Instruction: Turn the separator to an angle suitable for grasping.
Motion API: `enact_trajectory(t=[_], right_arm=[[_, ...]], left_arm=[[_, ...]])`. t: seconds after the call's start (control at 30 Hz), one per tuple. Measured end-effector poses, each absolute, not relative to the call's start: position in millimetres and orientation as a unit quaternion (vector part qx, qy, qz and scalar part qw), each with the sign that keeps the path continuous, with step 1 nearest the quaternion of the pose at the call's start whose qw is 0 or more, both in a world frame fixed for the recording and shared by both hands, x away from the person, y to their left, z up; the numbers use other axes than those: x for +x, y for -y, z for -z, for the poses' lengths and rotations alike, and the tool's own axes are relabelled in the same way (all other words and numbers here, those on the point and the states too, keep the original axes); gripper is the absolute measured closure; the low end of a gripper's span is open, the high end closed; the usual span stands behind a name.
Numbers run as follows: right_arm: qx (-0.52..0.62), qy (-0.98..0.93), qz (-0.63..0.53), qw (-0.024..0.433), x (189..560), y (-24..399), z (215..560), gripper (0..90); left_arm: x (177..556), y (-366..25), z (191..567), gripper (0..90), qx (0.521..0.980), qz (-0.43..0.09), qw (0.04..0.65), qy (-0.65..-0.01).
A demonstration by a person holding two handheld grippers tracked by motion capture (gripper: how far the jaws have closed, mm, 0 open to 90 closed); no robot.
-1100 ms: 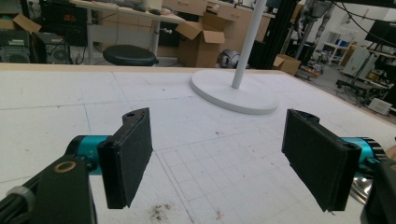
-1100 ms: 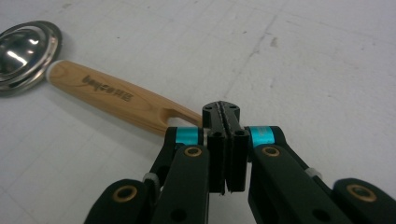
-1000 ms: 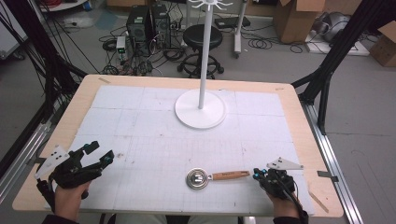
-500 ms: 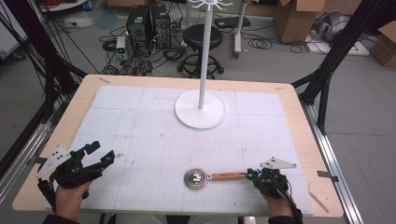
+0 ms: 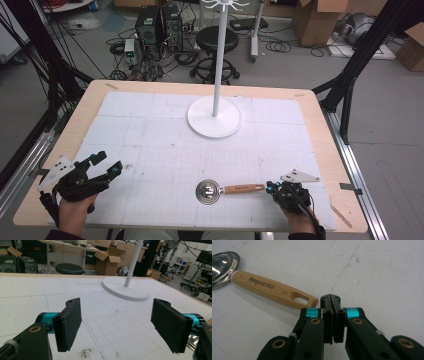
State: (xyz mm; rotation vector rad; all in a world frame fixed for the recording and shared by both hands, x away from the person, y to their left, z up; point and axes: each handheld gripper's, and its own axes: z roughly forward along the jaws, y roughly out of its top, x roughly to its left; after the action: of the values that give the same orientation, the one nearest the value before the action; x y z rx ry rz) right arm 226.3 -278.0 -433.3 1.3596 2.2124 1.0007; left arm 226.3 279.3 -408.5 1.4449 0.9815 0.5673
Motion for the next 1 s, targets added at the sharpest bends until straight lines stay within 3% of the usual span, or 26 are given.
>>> enact_trajectory(t=[1.0], right_arm=[[0.441,-0.801,-0.382,0.134,233,223,439,88.9]], left_arm=[[227,-281,409,25.2,0.622,-0.244,0.609,-0.426]])
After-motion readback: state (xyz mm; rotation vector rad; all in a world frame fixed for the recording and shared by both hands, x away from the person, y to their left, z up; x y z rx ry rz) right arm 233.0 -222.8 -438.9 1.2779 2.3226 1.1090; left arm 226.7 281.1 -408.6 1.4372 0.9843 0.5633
